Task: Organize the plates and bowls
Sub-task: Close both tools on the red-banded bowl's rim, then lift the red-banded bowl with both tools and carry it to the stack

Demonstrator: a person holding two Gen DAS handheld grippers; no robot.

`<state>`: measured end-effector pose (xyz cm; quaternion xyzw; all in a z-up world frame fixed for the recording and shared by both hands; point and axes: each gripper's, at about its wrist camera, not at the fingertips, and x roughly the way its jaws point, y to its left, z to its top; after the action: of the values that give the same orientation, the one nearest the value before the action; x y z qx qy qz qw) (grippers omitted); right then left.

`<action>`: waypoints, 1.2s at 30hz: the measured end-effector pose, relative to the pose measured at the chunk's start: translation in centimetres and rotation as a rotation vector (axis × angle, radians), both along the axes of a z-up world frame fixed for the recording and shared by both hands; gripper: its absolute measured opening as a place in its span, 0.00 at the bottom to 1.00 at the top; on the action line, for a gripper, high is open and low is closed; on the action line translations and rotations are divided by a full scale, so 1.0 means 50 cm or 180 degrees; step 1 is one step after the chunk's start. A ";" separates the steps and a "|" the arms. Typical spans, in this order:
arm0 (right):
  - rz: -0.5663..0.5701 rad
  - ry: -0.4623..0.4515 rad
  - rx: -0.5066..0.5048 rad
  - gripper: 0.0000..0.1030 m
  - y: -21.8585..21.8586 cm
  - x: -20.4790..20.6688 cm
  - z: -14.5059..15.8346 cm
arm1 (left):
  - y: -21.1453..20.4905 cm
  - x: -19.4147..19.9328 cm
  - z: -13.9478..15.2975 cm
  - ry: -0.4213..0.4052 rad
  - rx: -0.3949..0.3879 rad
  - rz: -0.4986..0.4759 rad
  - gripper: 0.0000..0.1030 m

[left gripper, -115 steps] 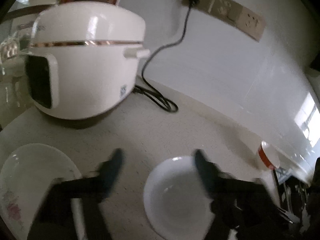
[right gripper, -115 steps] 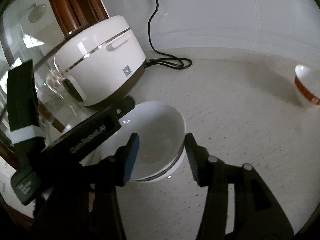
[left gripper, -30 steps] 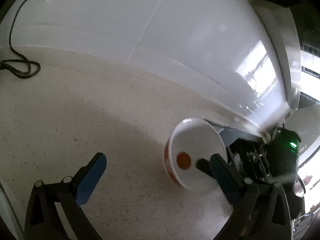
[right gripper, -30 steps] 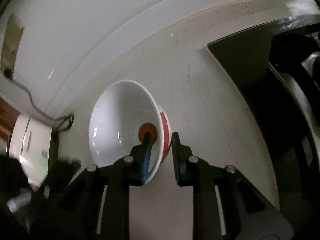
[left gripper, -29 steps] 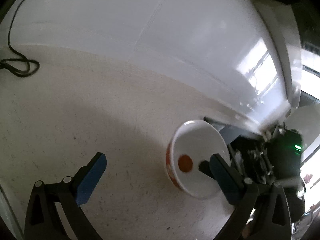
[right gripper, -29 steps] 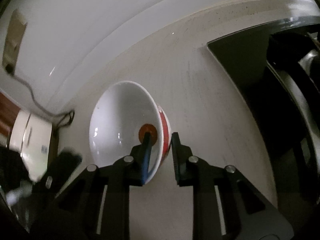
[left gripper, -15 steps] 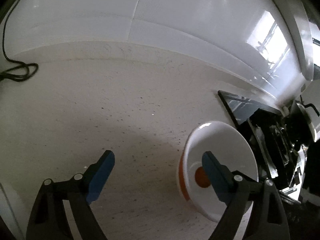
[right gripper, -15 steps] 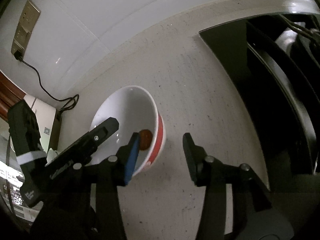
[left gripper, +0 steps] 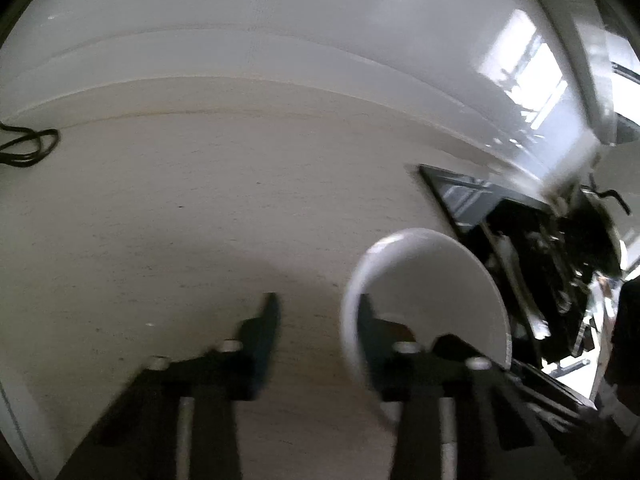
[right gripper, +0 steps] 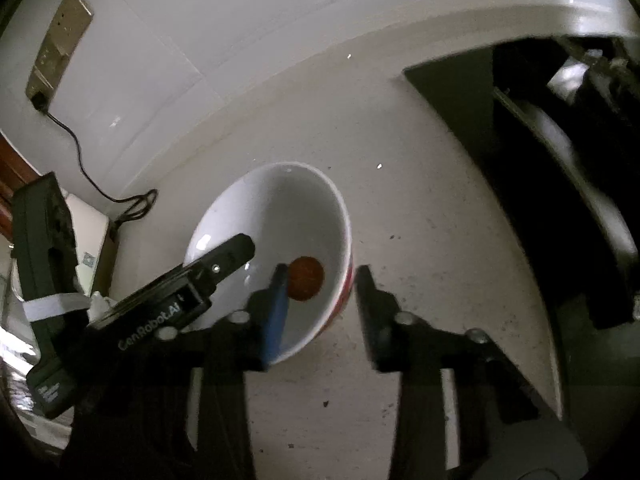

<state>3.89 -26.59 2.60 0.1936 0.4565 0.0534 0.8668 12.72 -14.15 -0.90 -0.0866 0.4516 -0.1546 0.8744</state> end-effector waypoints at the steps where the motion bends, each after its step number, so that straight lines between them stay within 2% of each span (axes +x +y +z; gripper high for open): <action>1: -0.0004 -0.0026 -0.0049 0.33 0.006 -0.002 0.003 | -0.003 -0.002 0.002 -0.0013 0.0015 -0.0023 0.19; 5: -0.0022 -0.0076 -0.0149 0.29 0.015 -0.008 0.005 | -0.006 -0.010 0.011 -0.0056 0.0073 -0.0044 0.10; 14: 0.0255 0.0083 -0.0319 0.22 0.064 0.054 0.006 | 0.049 -0.008 0.023 -0.0130 0.0145 0.0279 0.09; 19: 0.0513 0.0174 -0.0340 0.23 0.104 0.098 0.000 | 0.083 -0.001 0.024 -0.0182 0.0216 0.0513 0.09; 25: 0.0776 0.0257 -0.0269 0.30 0.131 0.129 -0.005 | 0.100 -0.003 0.025 -0.0188 0.0199 0.0637 0.10; 29: 0.0801 0.0145 -0.0258 0.26 0.121 0.115 -0.009 | 0.095 -0.025 0.037 -0.0294 0.0255 0.0628 0.10; 31: 0.0733 0.0105 -0.0239 0.22 0.111 0.106 -0.014 | 0.090 -0.034 0.040 -0.0324 0.0195 0.0612 0.10; 33: 0.0664 0.0085 -0.0098 0.21 0.091 0.100 -0.014 | 0.085 -0.040 0.043 -0.0370 0.0165 0.0584 0.10; 36: 0.0606 0.0006 0.0116 0.20 0.062 0.091 -0.002 | 0.077 -0.056 0.051 -0.0489 0.0255 0.0566 0.10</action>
<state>8.45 -23.51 2.52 0.1651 0.4726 0.1437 0.8537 9.93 -10.32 1.66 -0.0792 0.3797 -0.0644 0.9195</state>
